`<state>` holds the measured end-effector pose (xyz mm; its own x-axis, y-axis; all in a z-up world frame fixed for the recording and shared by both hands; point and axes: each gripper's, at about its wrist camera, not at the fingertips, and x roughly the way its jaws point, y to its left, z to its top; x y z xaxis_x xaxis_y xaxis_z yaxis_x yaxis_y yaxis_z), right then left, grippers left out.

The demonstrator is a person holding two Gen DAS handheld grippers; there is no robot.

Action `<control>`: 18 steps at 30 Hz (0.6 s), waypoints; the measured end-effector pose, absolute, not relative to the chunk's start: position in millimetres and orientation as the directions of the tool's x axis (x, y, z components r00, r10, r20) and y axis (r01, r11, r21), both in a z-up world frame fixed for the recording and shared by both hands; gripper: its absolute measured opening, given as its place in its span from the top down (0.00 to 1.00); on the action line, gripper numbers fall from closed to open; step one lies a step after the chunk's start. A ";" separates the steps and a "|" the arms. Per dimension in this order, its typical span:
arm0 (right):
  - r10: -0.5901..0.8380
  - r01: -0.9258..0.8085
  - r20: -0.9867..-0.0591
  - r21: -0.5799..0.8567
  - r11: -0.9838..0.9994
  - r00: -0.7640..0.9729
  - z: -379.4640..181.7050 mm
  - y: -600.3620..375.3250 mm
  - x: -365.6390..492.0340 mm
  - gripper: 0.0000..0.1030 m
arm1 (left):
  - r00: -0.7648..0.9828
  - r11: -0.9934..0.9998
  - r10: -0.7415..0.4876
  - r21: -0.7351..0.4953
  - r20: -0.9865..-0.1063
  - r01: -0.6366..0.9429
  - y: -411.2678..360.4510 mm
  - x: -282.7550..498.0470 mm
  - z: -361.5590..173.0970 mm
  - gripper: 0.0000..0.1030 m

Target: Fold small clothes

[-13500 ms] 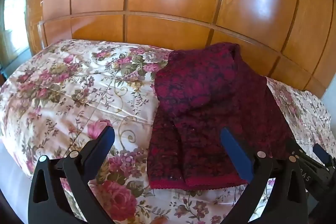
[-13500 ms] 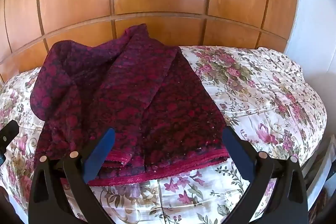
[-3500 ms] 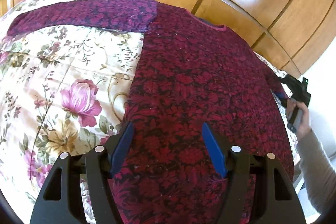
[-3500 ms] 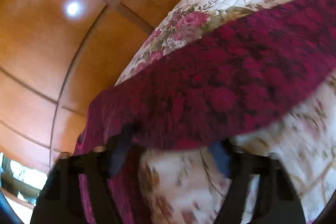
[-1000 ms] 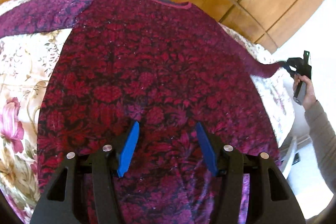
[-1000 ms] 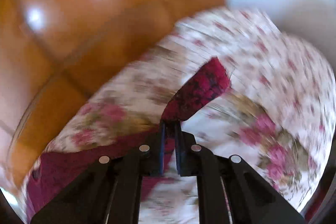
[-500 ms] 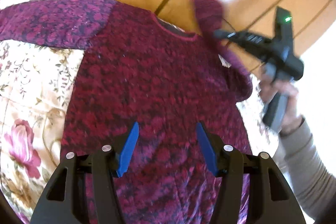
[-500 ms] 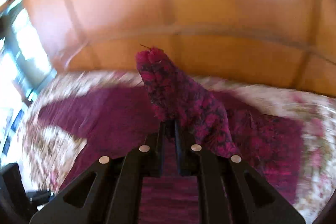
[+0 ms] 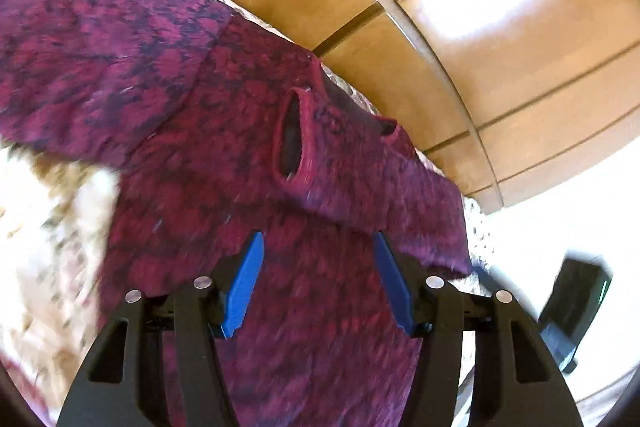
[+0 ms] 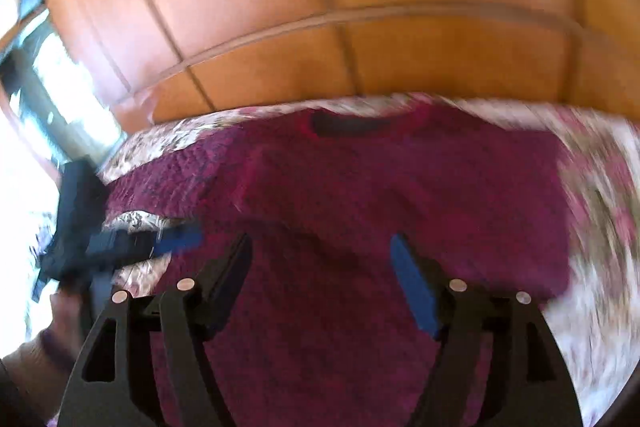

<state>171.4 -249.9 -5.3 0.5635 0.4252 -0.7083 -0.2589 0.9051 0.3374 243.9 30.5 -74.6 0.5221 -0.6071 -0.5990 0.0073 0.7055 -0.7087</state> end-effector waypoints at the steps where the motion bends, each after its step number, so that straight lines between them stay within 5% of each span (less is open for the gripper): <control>1: 0.410 -0.225 -0.714 0.345 0.911 0.567 -8.6 -265.4 162.6 0.30 | 0.520 0.704 -0.610 -0.710 -0.598 0.008 29.3 249.2 -74.7 0.46; 5: 0.368 -0.071 -0.735 0.402 0.913 0.569 -27.1 -325.0 141.7 0.27 | 0.505 0.711 -0.605 -0.703 -0.615 -0.004 11.5 282.4 -82.5 0.47; 7: 0.368 -0.019 -0.739 0.434 0.901 0.565 -35.6 -338.7 146.1 0.27 | 0.498 0.719 -0.603 -0.695 -0.624 0.000 4.8 295.7 -84.3 0.85; 8: 0.351 0.005 -0.745 0.429 0.903 0.568 -38.2 -342.1 152.2 0.27 | 0.509 0.733 -0.583 -0.680 -0.633 -0.006 4.6 299.7 -80.8 0.91; 13: 0.350 0.003 -0.678 0.461 0.887 0.646 -16.3 -345.9 167.9 0.30 | 0.637 0.759 -0.520 -0.649 -0.569 0.040 31.9 282.6 -28.1 0.92; 18: 0.369 -0.052 -0.659 0.448 0.893 0.655 -7.7 -319.9 208.3 0.39 | 0.647 0.853 -0.421 -0.521 -0.636 0.043 46.5 271.3 -26.4 0.92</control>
<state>208.3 -319.9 -7.7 0.6555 0.3689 -0.6590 -0.0521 0.8926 0.4479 271.3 46.5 -26.4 0.6473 -0.4206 -0.6357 0.0427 0.8527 -0.5206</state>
